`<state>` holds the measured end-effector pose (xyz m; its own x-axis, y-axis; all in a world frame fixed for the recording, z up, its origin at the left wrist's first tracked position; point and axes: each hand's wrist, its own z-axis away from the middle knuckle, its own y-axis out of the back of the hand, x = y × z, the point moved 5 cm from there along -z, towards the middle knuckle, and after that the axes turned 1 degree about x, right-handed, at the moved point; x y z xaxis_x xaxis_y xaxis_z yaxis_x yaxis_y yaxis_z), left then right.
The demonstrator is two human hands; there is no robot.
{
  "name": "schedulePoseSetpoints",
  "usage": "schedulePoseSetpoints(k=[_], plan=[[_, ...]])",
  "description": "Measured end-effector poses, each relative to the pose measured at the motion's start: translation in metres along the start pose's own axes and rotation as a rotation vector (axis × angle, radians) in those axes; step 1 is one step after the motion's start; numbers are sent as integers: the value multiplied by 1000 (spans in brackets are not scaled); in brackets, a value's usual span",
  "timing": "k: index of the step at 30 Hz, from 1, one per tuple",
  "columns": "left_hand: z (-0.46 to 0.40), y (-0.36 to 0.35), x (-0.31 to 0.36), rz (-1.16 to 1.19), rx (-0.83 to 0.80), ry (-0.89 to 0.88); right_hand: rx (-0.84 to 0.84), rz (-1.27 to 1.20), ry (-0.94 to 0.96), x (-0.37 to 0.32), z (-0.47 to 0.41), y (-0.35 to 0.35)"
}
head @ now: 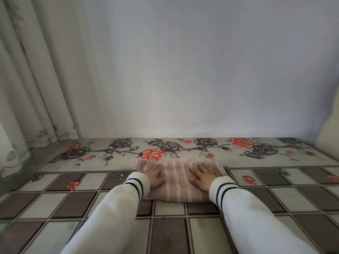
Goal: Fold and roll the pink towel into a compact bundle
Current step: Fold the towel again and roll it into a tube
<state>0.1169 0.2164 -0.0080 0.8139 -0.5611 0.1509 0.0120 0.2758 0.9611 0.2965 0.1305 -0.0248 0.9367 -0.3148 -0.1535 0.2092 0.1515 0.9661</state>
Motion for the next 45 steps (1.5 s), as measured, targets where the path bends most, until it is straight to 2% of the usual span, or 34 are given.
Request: schedulePoseSetpoints(k=[5, 12, 19, 24, 27, 33, 39, 45], plan=[[-3, -13, -9, -96, -79, 67, -30, 40, -33, 11, 0, -9], [7, -7, -7, -50, -37, 80, -14, 17, -12, 8, 4, 0], [32, 13, 12, 47, 44, -74, 132, -17, 105, -8, 28, 29], [45, 15, 10, 196, 61, -103, 215, -74, 170, -19, 47, 39], [54, 15, 9, 178, 73, -136, 296, -15, 216, -21, 54, 45], [68, 9, 2, 173, -2, -134, 46, -131, 279, -21, 60, 28], [73, 4, 0, 150, 76, -170, 0, -101, 278, -16, 69, 23], [68, -1, -7, 138, 61, -172, -1, 144, 261, -11, 72, 15]])
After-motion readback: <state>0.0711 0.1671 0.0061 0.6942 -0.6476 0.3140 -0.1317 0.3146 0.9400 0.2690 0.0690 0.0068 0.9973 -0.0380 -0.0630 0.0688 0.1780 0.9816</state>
